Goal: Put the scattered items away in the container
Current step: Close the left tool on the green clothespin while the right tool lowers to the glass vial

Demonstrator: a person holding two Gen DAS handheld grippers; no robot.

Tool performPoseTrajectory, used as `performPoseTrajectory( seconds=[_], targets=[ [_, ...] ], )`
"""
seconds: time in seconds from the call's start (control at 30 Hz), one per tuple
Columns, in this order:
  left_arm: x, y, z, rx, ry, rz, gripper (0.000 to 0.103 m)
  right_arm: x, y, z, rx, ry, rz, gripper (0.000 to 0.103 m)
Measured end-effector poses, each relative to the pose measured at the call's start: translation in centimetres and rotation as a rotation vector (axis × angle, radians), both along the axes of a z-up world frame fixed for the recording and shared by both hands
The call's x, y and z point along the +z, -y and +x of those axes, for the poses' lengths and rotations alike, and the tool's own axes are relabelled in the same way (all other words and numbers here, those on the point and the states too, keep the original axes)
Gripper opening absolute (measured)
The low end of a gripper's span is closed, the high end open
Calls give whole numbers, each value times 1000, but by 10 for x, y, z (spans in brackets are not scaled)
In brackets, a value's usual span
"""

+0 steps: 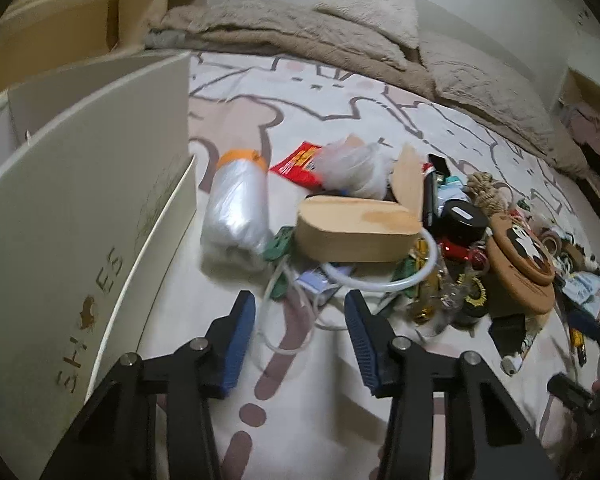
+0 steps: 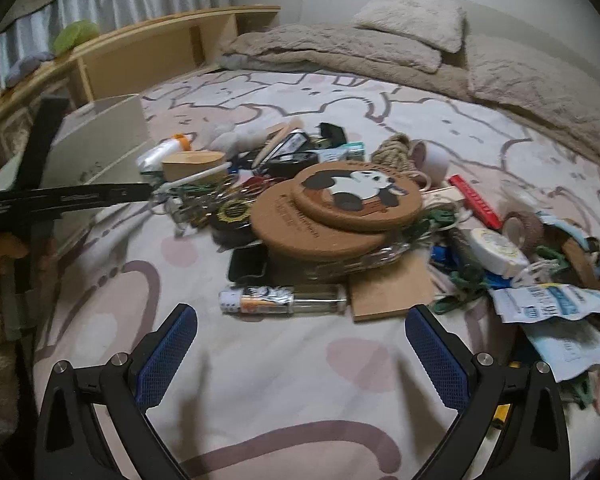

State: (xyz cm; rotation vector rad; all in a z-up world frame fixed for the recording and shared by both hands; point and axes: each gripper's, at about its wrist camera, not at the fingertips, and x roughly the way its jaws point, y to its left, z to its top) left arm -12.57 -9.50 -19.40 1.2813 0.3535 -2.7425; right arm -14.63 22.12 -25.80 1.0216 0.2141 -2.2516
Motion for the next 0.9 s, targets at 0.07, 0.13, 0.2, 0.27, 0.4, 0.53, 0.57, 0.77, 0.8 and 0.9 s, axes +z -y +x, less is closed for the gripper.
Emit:
performPoseTrajectory(
  seconds=[0.07,0.13,0.2,0.27,0.4,0.53,0.57,0.77,0.8,0.9],
  targets=[
    [-3,5,-1,14,12,20,41,-3,-2,-5,10,34,-30,103],
    [-4,7,0,21,17,37,32,-6,-3,-10,18,72,-60,103],
    [-5,7,0,13,18,49,25,-8,-2,-13,30,96,-79,103],
    [-2,5,1,-5,11,52,25,-10,2,-14,47,114,-93,103],
    [6,-7,6,-71,-5,65,23,-12,9,-15,85,143,-119,103],
    [14,-21,14,-126,-15,58,23,-13,10,-18,89,158,-130,103],
    [16,-24,17,-143,-14,62,23,-13,10,-19,89,162,-133,103],
    [29,-47,38,-253,-12,30,23,-17,13,-26,101,181,-135,103],
    [31,-51,44,-276,-14,24,23,-18,14,-27,105,187,-133,103],
    [32,-60,60,-331,-16,18,23,-22,18,-27,113,194,-108,103]
  ],
)
